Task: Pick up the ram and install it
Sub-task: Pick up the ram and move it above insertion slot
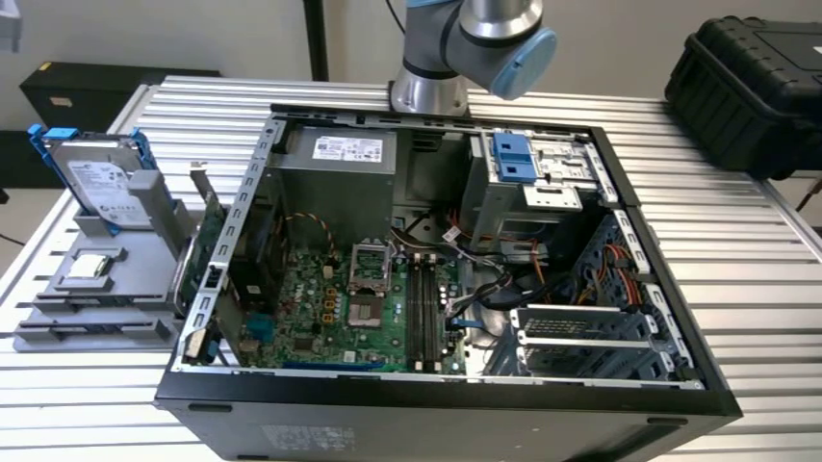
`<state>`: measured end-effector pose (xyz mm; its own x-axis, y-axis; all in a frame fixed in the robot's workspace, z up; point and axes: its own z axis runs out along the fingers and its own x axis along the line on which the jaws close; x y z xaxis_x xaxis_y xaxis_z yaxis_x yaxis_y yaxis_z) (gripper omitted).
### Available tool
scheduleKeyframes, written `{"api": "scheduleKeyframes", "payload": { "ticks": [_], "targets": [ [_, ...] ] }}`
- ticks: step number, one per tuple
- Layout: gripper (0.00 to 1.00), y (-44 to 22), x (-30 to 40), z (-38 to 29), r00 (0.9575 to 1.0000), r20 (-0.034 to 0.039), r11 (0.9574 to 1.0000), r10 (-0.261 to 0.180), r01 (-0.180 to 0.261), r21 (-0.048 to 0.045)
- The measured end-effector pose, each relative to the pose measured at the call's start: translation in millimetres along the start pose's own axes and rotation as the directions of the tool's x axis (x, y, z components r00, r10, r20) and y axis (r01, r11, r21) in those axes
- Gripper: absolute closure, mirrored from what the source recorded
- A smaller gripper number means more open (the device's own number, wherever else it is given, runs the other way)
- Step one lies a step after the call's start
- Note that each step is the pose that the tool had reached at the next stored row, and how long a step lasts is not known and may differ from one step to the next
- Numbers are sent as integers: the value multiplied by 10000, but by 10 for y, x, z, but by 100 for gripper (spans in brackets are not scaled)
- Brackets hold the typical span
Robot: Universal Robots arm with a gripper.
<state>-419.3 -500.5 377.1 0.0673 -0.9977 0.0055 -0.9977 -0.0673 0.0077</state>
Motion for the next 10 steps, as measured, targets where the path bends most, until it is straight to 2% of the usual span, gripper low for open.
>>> {"api": "scheduleKeyframes", "payload": {
  "ticks": [10],
  "targets": [
    [0, 0, 0, 61, 10000, -2, 10000, 0, 0, 0]
  ]
}}
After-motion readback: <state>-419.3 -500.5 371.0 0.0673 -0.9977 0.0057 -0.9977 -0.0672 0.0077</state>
